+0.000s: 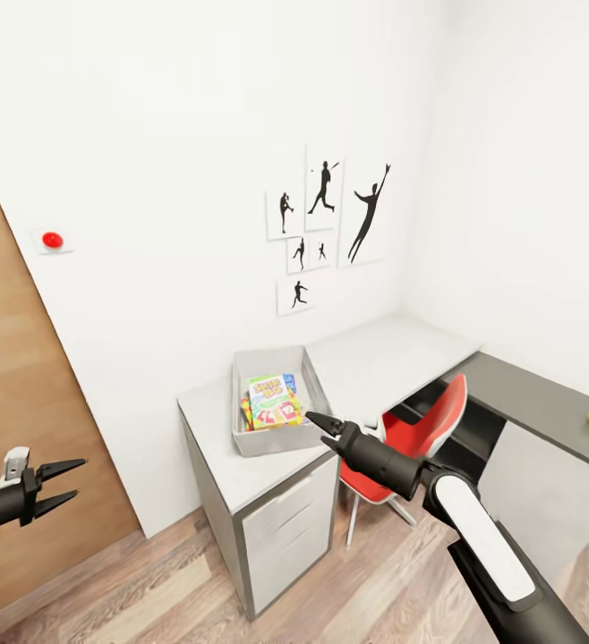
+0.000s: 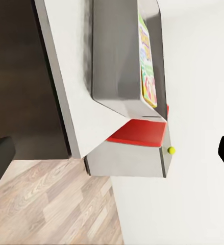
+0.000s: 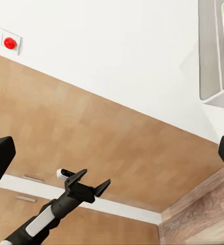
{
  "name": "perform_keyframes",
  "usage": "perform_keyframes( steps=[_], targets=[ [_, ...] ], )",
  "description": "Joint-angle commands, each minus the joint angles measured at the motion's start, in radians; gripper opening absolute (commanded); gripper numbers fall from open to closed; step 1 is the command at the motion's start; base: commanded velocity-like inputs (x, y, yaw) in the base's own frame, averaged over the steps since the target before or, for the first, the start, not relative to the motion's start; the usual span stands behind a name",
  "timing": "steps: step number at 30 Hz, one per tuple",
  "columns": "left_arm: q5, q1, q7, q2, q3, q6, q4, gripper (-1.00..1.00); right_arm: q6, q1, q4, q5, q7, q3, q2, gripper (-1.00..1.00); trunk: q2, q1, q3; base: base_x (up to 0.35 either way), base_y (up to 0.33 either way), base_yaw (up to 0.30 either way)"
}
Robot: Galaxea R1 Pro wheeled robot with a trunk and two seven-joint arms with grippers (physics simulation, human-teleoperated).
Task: Put all the toys in the child's room - the three board games (two on the bed and one on the table), the two jigsaw puzzles on the table, and the tennis ball on the table - inside the toy box on the table in the child's room.
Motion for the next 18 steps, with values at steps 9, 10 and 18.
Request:
perform_keyframes(
  steps=[9,10,18],
  targets=[
    [0.008,-0.001,-0.004,0.009,-0.007,0.005,0.001,1.00,-0.002,0.010,0.006,-0.009,-0.005,0.001,0.005,1.00,-0.003,0.000,-0.002,-0.138,0.041,-0.029],
    [0.008,-0.001,-0.004,0.009,-0.007,0.005,0.001,1.00,-0.002,0.010,0.006,-0.009,-0.005,0.001,0.005,1.00,-0.003,0.000,-0.002,-0.026,0.007,-0.162],
    [0.007,-0.001,-0.004,0.009,-0.007,0.004,0.000,1.00,-0.002,0.010,0.007,-0.009,-0.005,0.001,0.001,1.00,-0.003,0.000,0.001,-0.007,0.002,-0.228]
  ],
)
